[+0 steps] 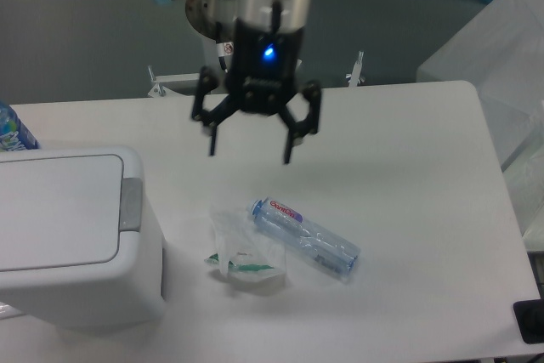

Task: Open the trash can
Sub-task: 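Move the open gripper down toward the white trash can lid, then push the gripper finger against the lid edge to flip it open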

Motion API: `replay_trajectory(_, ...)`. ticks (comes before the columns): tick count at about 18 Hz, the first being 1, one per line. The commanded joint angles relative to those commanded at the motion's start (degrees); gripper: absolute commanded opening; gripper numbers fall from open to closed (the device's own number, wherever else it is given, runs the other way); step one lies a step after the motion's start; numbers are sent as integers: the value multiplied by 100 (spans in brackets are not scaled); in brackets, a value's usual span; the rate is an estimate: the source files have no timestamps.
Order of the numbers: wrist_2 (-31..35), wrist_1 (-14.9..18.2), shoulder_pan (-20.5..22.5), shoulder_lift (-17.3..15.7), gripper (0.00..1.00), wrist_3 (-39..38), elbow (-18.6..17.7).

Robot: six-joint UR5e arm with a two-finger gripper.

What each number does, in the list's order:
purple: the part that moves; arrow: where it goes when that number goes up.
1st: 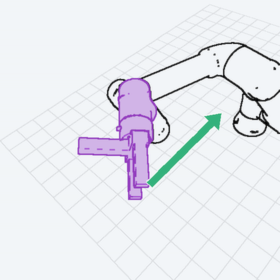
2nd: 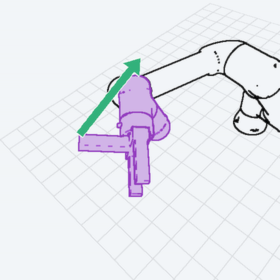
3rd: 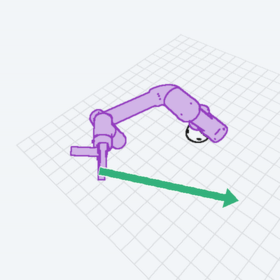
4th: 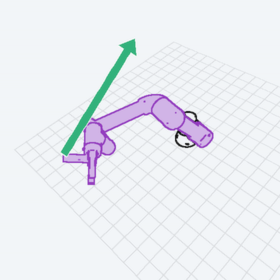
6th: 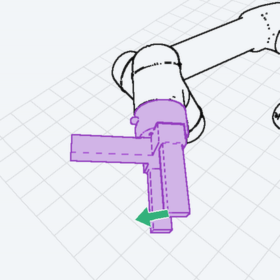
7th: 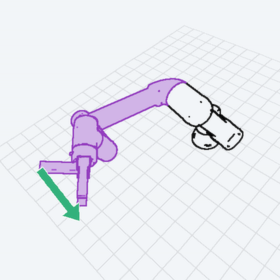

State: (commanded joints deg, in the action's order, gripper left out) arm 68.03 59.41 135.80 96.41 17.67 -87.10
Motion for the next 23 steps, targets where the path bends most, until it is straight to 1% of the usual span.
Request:
replay_trajectory(2, 9, -44, -141, 114, 100, 9, 26)
replay_trajectory(4, 9, -184, -281, 185, 100, 0, 0)
replay_trajectory(7, 9, -202, -334, 264, 100, -105, 0)
replay_trajectory(9, 9, -220, -405, 343, 100, -315, 9)
replay_trajectory(11, 9, -220, -431, 361, 100, -492, 9)
replay_trajectory(18, 9, -220, -493, 378, 100, -527, 9)
replay_trajectory(23, 9, -220, -528, 414, 100, -703, 9)
